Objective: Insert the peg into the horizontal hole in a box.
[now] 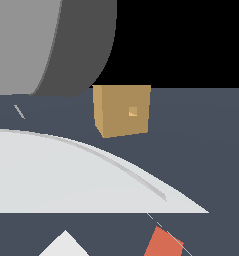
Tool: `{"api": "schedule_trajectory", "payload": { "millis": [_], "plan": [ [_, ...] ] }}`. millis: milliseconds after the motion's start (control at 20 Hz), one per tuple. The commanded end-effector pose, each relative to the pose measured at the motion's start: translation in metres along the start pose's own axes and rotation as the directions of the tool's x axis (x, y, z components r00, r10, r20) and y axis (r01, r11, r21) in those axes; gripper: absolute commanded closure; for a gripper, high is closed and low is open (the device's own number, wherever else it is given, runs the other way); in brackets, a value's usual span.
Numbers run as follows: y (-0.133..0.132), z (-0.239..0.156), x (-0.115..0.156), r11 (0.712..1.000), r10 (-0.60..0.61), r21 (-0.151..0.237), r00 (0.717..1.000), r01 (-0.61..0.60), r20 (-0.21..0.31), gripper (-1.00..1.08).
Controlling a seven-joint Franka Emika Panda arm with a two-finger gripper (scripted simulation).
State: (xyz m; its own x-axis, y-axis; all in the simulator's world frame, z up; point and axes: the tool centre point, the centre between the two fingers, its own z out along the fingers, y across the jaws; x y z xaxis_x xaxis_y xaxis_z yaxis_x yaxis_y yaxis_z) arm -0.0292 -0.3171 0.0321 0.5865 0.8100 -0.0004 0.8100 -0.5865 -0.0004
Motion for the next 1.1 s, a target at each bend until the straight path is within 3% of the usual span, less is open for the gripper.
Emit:
{"api": "schedule_trajectory", "payload": {
  "millis": [0, 250, 300, 1050],
  "plan": [
    [0.000, 0.011, 0.000, 1.000, 0.000, 0.000, 1.000, 0.000, 0.000, -0.92],
    [0.001, 0.016, 0.001, 1.000, -0.001, 0.000, 1.000, 0.001, 0.000, -0.92],
    [0.001, 0.016, 0.001, 1.000, -0.001, 0.000, 1.000, 0.001, 0.000, 1.08],
    [0.003, 0.014, 0.012, 1.000, -0.027, 0.000, 1.000, 0.027, 0.000, 1.08]
  ]
}}
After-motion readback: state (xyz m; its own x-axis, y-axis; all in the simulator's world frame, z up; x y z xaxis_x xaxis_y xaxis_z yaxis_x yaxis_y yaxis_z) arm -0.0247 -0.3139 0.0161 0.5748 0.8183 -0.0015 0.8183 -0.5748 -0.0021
